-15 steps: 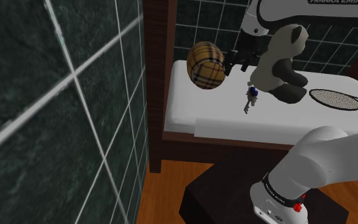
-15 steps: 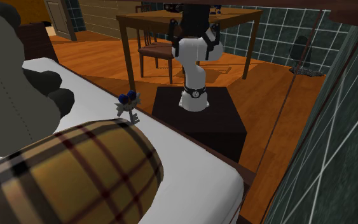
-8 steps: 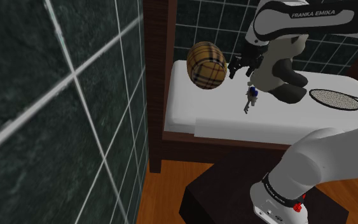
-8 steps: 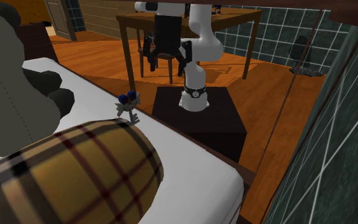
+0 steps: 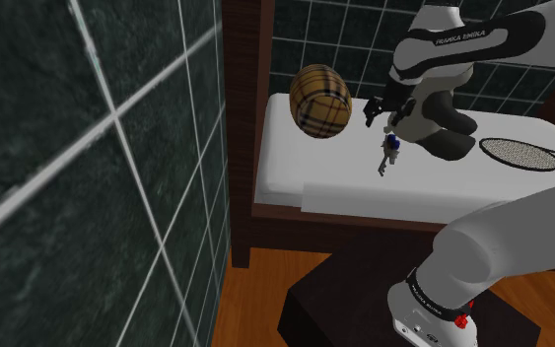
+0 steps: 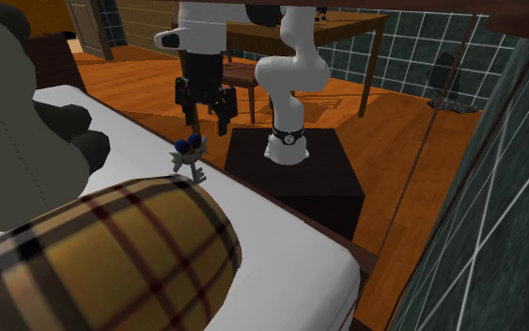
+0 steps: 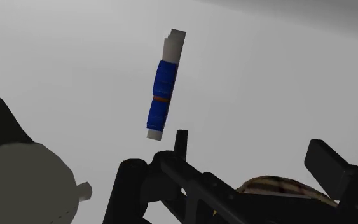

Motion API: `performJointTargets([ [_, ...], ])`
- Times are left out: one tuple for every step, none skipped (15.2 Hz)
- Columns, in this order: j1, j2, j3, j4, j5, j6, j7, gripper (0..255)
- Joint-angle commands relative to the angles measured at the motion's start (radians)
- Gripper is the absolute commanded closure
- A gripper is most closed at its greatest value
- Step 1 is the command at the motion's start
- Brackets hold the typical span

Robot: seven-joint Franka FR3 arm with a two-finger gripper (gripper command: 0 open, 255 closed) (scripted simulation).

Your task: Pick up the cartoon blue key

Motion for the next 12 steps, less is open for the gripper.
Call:
performJointTargets([
  [-0.021, 0.047, -0.032, 0.010, 0.000, 0.040, -0.002, 0],
  [-0.030, 0.069, -0.047, 0.013, 0.001, 0.060, -0.002, 0],
  [-0.040, 0.091, -0.061, 0.016, 0.002, 0.079, -0.003, 0],
  [-0.049, 0.113, -0.076, 0.020, 0.005, 0.097, -0.004, 0],
  [-0.058, 0.136, -0.091, 0.024, 0.009, 0.116, -0.006, 0],
  [-0.066, 0.159, -0.106, 0.029, 0.014, 0.134, -0.008, 0],
  [-0.068, 0.164, -0.110, 0.031, 0.015, 0.139, -0.009, 0],
  [-0.068, 0.170, -0.112, 0.022, 0.016, 0.153, -0.010, 0],
  [-0.068, 0.177, -0.113, 0.014, 0.017, 0.168, -0.011, 0],
  [-0.068, 0.184, -0.115, 0.006, 0.018, 0.182, -0.012, 0],
  [-0.067, 0.191, -0.117, -0.002, 0.020, 0.197, -0.013, 0],
  [-0.067, 0.198, -0.118, -0.009, 0.021, 0.212, -0.014, 0],
])
